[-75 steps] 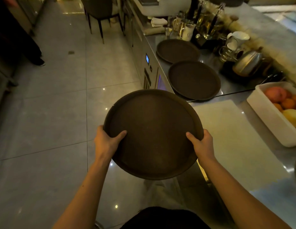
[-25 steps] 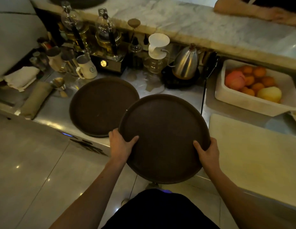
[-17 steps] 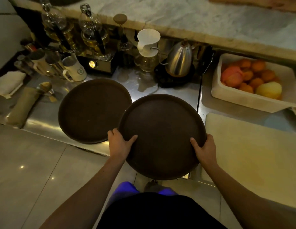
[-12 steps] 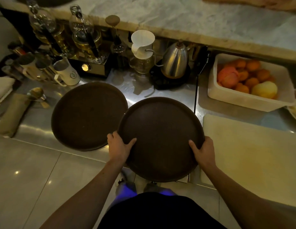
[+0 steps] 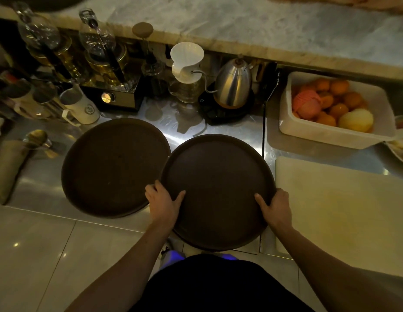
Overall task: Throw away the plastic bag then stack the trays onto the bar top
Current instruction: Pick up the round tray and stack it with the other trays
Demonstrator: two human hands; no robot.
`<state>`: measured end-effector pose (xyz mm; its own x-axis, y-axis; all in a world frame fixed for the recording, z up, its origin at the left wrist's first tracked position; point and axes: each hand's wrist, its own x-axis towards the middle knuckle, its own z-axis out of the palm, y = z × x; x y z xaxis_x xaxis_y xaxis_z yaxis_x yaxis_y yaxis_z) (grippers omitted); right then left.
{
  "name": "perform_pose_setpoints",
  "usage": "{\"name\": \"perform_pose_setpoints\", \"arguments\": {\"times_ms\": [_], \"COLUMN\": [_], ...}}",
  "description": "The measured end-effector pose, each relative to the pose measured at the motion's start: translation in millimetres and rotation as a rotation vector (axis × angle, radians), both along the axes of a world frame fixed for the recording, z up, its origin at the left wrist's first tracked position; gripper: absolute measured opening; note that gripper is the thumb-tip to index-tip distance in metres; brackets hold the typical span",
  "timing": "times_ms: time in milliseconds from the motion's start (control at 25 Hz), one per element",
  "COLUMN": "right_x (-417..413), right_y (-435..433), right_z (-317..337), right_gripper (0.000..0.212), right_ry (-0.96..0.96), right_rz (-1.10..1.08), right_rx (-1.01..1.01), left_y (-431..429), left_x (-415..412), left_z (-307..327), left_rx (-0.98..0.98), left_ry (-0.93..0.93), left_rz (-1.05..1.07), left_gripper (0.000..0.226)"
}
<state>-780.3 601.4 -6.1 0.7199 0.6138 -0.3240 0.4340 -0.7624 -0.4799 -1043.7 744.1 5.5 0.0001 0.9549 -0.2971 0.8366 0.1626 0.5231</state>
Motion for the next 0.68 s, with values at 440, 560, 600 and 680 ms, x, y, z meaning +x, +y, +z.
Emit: {"name": "perform_pose_setpoints", "arguments": {"times_ms": [440, 560, 600, 680], "right_x": [-6.0, -7.9, -8.4, -9.2], "right_y": [-1.3, -0.8, -0.5, -0.4], "right_z": [-8.8, -8.8, -8.7, -8.4], "right_gripper": [0.059, 0.059, 0.059, 0.059], "right_ry": [-0.006, 0.008, 0.012, 0.007], "right_rz": [-0.014, -0.027, -0.028, -0.026], "right_rx": [-0.085, -0.079, -0.084, -0.098], "left_y": [-5.8, -4.3, -3.7, -2.9], "left_x": [5.6, 7.1, 6.9, 5.8], "left_z": [0.1, 1.8, 2.0, 2.0], "left_rx": [0.013, 0.034, 0.045, 0.058], "left_ry": [0.137, 0.223, 0.259, 0.294], "left_rz": [-0.014, -0.033, -0.041, -0.054], "left_gripper": [0.083, 0.083, 0.083, 0.082]}}
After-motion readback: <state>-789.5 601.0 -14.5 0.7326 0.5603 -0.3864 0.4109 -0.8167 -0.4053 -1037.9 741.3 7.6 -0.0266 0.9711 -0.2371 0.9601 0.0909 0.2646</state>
